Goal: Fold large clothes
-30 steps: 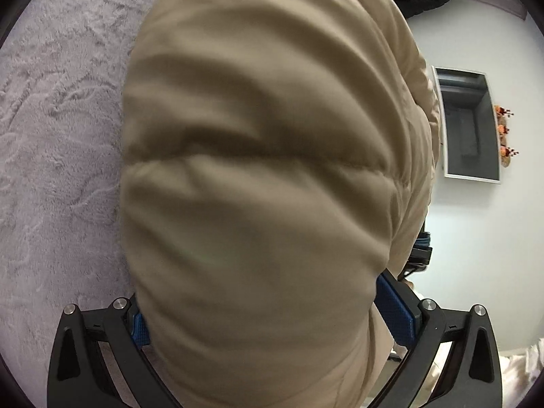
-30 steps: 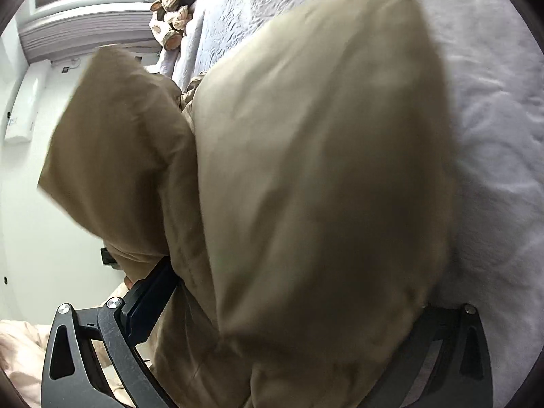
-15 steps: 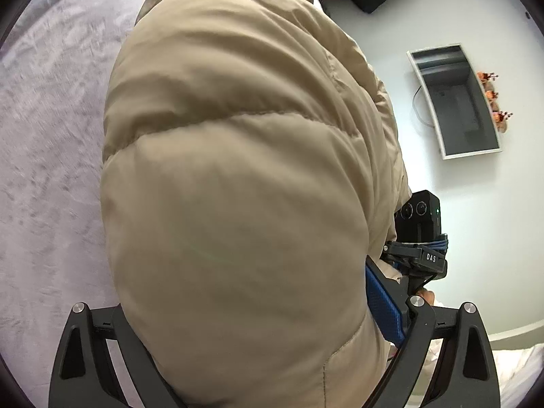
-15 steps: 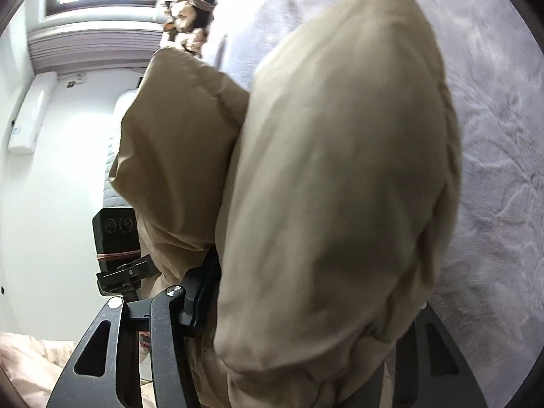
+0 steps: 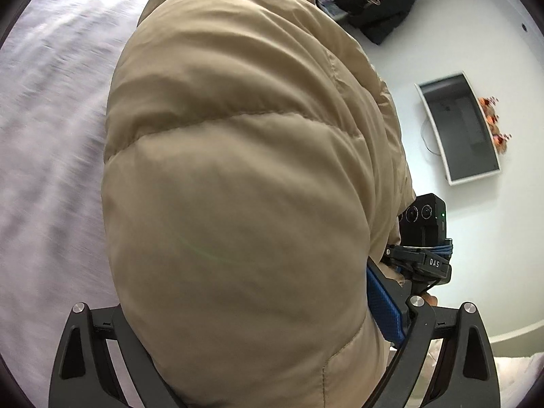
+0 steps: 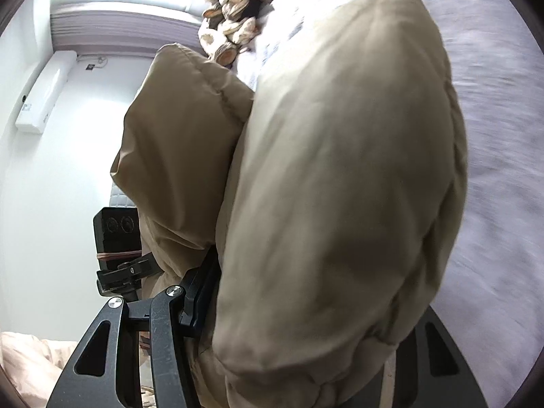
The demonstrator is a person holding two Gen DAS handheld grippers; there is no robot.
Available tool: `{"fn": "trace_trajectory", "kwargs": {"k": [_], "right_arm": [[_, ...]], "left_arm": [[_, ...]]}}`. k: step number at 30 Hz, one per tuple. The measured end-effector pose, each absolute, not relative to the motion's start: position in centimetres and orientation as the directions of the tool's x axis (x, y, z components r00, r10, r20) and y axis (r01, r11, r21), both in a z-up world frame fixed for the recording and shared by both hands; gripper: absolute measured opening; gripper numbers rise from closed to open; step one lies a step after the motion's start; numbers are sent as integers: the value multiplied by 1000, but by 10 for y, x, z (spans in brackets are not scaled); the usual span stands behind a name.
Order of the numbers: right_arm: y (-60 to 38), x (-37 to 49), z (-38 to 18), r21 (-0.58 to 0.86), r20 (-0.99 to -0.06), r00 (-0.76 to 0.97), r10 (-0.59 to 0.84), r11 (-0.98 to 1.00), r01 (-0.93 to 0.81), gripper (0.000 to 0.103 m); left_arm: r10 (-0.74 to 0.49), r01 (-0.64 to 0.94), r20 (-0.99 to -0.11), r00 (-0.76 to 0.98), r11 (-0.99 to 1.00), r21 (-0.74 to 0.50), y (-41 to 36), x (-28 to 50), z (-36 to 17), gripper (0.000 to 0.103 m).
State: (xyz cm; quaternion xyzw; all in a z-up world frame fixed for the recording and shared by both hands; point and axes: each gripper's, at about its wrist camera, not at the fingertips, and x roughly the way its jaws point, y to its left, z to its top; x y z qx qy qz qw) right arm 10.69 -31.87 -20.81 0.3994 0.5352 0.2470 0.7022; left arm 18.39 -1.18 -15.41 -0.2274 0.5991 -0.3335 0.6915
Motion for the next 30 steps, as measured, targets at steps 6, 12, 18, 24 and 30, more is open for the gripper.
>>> {"fn": "trace_trajectory", "kwargs": {"k": [6,12,18,24,30], "right_arm": [[-251,181,-243,827,-552,273,788,560,58,57],[-232,211,-286,792,-606,242,757,603,98,61],[-250,206,-293,752,-659,228,716,635,177,71],[-274,187,-214,580,-802,274,532,803,137,71],[-287,187,-160,652,-709,391,587,757,45,71]], "left_arm": [[-697,139,-708,112,717,-683,46,240,-187,95],[-679,80,-725,117,734,-674,54,264,-243,96],[-630,75,-762,152,776,-626,68,251,-247,98],[-498,114,-807,318,865,-489,79,225,-192,98],[-457,143,-802,384,888,-437,105,219,-179,98]]}}
